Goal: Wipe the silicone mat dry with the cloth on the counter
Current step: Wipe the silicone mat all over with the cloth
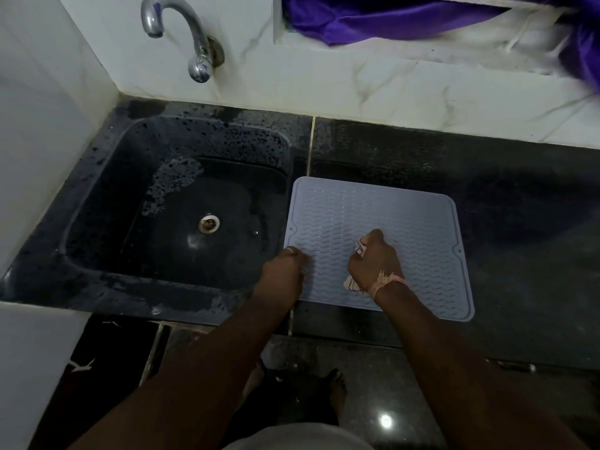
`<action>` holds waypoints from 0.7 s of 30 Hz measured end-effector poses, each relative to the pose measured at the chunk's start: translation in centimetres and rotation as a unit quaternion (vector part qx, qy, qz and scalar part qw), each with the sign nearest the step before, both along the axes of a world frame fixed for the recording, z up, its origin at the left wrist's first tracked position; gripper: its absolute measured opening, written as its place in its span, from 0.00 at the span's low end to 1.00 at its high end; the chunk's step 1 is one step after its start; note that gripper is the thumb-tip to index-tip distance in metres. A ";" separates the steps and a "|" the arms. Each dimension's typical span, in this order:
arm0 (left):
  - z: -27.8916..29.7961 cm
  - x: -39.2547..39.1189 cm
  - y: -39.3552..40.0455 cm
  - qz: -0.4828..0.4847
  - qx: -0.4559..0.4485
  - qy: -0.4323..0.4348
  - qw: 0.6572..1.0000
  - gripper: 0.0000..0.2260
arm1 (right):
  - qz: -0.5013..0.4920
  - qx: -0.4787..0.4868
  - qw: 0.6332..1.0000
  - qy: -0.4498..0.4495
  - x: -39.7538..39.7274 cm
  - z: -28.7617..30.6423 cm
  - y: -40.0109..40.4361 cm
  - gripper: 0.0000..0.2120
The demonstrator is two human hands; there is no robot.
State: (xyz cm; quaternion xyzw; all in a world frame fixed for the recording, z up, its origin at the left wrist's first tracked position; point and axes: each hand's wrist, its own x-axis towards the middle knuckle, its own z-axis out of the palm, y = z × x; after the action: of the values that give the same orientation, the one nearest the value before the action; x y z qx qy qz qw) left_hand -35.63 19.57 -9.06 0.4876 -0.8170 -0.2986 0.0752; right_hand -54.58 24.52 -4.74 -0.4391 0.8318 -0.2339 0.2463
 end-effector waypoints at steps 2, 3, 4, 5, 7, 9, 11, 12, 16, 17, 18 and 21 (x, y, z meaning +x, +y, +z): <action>-0.2 0.0 0.3 -0.004 -0.010 -0.005 1.000 0.16 | 0.007 -0.003 1.000 0.001 0.6 -0.2 -0.1 0.08; -0.2 0.0 0.4 -0.007 -0.021 -0.011 1.000 0.16 | 0.010 -0.004 1.000 0.003 1.0 -0.3 -0.2 0.08; -0.3 0.0 0.5 -0.007 -0.027 -0.009 1.000 0.16 | 0.011 -0.007 1.000 0.005 1.2 -0.4 -0.3 0.08; -0.3 -0.1 0.6 -0.005 -0.026 -0.002 1.000 0.15 | 0.012 -0.010 1.000 0.004 1.5 -0.4 -0.5 0.08; -0.5 -0.1 0.9 -0.011 -0.045 -0.002 0.999 0.13 | 0.013 -0.015 1.000 -0.001 2.0 -0.6 -0.7 0.08; -0.6 -0.1 1.4 0.007 -0.062 0.002 0.998 0.11 | 0.024 -0.017 1.000 0.005 2.6 -0.7 -0.9 0.08; -0.3 -0.1 1.9 0.036 -0.070 -0.012 0.997 0.10 | 0.027 -0.020 0.999 0.013 3.2 -0.8 -1.2 0.08; -0.2 0.0 2.0 0.042 -0.074 -0.012 0.996 0.11 | 0.025 -0.022 0.999 0.013 3.4 -0.9 -1.4 0.08; 0.4 0.2 1.2 0.041 -0.077 -0.030 0.996 0.10 | 0.030 -0.032 0.999 -0.005 4.2 -1.0 -1.6 0.09; 0.6 0.1 1.0 0.041 -0.073 -0.032 0.996 0.09 | 0.032 -0.035 0.999 -0.009 4.4 -1.0 -1.6 0.09; 0.7 0.1 0.7 0.040 -0.074 -0.035 0.996 0.09 | 0.031 -0.036 0.999 -0.012 4.6 -1.0 -1.7 0.09; 0.8 0.2 0.5 0.034 -0.072 -0.015 0.997 0.08 | 0.011 -0.037 0.999 -0.032 5.0 -1.2 -1.8 0.11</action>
State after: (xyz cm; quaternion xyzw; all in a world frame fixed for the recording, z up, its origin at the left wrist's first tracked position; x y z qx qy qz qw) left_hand -35.39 20.03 -8.27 0.5126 -0.8206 -0.2286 0.1076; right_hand -49.57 22.75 -5.92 -0.4495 0.8093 -0.2759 0.2586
